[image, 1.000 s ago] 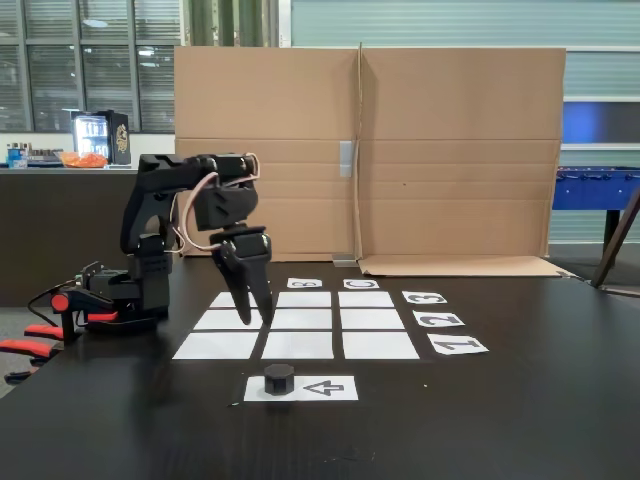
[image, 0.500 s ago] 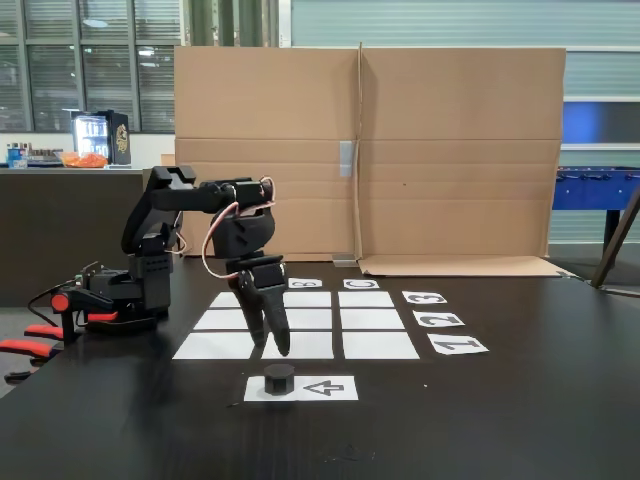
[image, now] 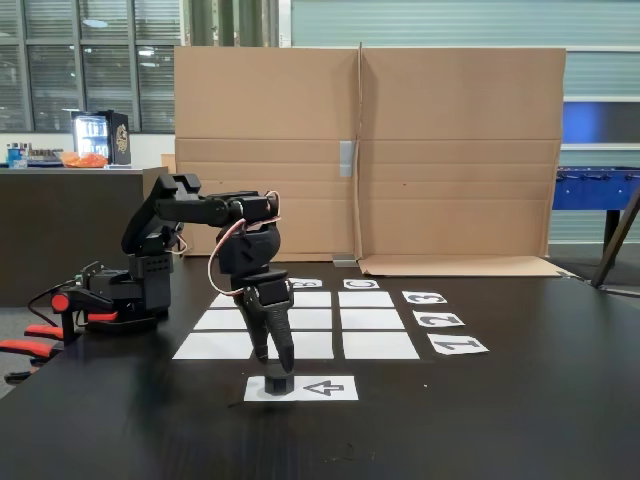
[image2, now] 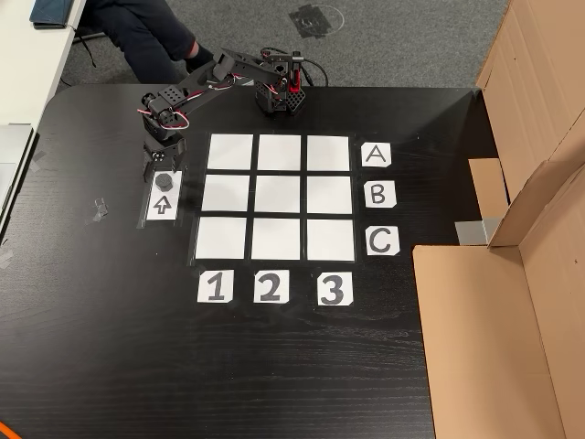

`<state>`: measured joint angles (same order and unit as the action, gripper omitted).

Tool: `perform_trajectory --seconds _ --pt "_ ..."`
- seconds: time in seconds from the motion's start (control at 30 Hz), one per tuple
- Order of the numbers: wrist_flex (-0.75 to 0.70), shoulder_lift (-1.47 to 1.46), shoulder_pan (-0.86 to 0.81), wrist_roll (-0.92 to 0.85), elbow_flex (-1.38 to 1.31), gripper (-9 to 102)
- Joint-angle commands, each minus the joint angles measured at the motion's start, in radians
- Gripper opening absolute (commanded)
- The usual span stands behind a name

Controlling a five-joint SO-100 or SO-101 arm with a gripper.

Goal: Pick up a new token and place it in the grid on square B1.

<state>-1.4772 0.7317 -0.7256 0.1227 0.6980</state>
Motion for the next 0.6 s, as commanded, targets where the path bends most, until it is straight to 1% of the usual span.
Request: perform_trajectory --seconds 0.0,0.57 --pt "-0.008 -0.002 0.011 0.003 -0.043 31" --pt "-0.008 -0.072 0.015 0.006 -0.091 31"
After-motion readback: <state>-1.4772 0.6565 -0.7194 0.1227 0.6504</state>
